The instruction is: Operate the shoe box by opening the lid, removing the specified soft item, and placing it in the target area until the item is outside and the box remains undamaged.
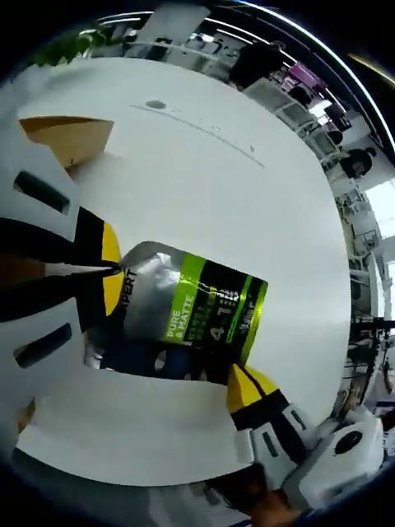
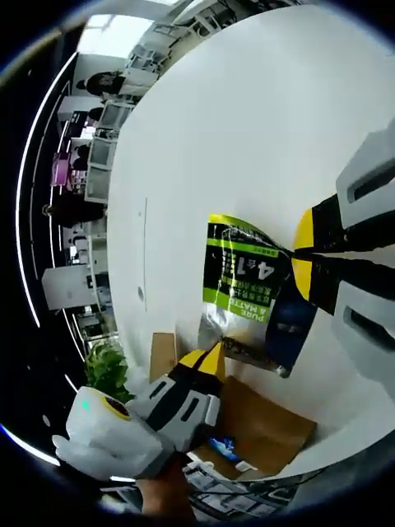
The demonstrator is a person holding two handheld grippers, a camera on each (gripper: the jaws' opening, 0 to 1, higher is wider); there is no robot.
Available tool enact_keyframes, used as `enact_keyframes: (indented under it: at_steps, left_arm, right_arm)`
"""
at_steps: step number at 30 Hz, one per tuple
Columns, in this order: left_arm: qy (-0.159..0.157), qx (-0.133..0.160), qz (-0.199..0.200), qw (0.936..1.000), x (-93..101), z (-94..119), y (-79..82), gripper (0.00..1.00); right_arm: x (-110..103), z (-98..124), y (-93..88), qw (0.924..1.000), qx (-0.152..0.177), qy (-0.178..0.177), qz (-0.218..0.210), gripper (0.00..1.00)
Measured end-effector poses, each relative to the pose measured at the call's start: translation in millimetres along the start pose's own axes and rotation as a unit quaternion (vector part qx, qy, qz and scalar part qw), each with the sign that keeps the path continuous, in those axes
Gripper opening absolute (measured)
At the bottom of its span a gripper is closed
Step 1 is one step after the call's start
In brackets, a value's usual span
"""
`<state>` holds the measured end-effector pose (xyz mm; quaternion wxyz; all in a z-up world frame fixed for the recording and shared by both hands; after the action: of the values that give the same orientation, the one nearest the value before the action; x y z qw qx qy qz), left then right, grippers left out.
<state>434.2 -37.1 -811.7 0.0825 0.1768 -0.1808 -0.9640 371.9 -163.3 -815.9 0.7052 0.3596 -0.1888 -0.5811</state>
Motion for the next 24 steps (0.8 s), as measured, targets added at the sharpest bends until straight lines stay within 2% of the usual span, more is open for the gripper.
enact_keyframes:
  at_steps: [2,5,14,17,21,24]
  left_arm:
    - [0.001,-0.006,-0.024,0.9997,4.2,-2,-2.3,0.00]
    - [0.000,-0.010,-0.023,0.9997,5.8,-7,-6.1,0.00]
    - [0.008,-0.013,-0.015,0.9998,0.3,-10,-4.6,0.01]
    - [0.014,-0.015,-0.011,0.9997,-1.2,-8,-6.1,0.04]
    - [0.029,-0.019,-0.047,0.9983,-2.5,-3,-10.3,0.13]
    - [0.027,-0.014,-0.027,0.9992,-2.2,2,-9.3,0.16]
  right_arm:
    - [0,-2,-1.6,1.0000,-0.002,0.000,0.001,0.00]
    - [-1,-2,-1.7,1.0000,-0.001,0.000,0.006,0.00]
    - [1,-2,-4.3,0.9999,-0.007,0.002,0.010,0.00]
    - [1,-1,-9.5,0.9995,-0.019,0.009,0.024,0.01]
    - [0,0,-11.3,0.9988,-0.024,0.014,0.039,0.03]
    - [1,2,-12.2,0.9984,-0.028,0.012,0.048,0.05]
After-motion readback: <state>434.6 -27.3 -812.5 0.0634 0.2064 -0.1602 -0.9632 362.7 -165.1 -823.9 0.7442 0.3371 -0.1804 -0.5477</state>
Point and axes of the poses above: the point that each gripper's makers call its tool centre point, and the gripper's own axes: z roughly backward along the fingers, x roughly to its right, y roughly out of its top, the point moved 2 cm from there along z, roughly backward along the fingers, and after that the axes turned 4 degrees about y, right-handed, at the moved point
